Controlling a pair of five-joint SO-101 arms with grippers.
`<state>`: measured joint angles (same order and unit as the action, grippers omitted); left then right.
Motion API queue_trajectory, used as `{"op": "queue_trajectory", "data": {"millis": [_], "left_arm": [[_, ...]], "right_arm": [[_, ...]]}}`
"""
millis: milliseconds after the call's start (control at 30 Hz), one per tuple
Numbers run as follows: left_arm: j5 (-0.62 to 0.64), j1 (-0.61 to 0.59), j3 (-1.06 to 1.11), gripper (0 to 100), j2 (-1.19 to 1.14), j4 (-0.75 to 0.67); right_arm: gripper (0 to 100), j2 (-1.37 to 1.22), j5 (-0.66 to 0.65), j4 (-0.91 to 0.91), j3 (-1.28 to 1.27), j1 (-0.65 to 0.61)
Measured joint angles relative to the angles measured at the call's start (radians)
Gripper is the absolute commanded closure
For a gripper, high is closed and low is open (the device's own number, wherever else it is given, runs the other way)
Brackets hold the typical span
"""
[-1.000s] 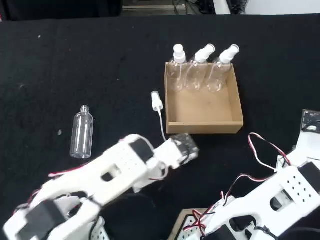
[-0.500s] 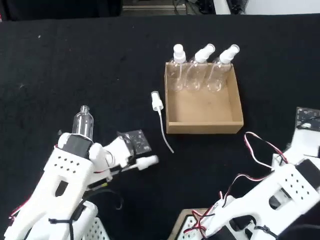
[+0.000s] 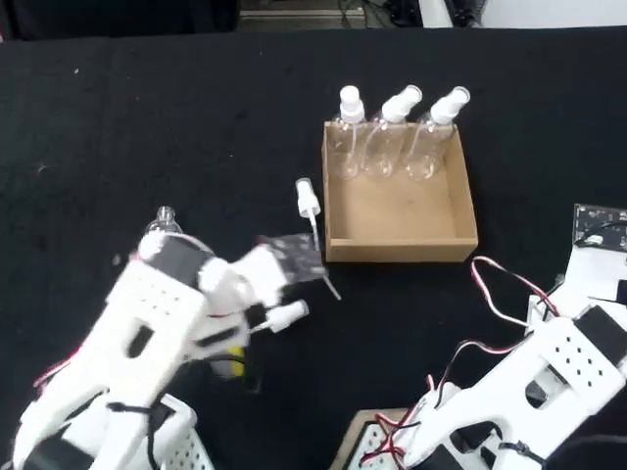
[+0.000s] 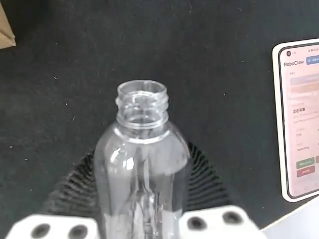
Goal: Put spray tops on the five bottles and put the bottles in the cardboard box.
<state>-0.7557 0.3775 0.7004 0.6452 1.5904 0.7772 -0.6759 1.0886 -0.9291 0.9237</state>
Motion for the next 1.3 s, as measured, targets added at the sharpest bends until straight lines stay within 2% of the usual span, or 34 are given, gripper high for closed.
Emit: {"op": "queue_trajectory", "data": {"millis": [167, 433, 700, 1000, 1200, 1300], "left_arm": [[0.144, 0.158, -0.015, 70, -0.141, -0.199], [0.232, 0.166, -0.068, 71, -0.479, -0.450], [0.275, 0.163, -0.212, 71, -0.637, -0.454], [0.276, 0.115, -0.219, 72, -0.706, -0.453], [0.276, 0.117, -0.219, 94, -0.715, -0.453], [0.293, 0.129, -0.219, 96, -0.715, -0.451]], "right_arm": [[98.7, 0.000, 0.000, 0.000, 0.000, 0.000], [98.7, 0.000, 0.000, 0.000, 0.000, 0.000], [98.7, 0.000, 0.000, 0.000, 0.000, 0.000], [98.7, 0.000, 0.000, 0.000, 0.000, 0.000], [98.7, 0.000, 0.000, 0.000, 0.000, 0.000], [98.7, 0.000, 0.000, 0.000, 0.000, 0.000]]}}
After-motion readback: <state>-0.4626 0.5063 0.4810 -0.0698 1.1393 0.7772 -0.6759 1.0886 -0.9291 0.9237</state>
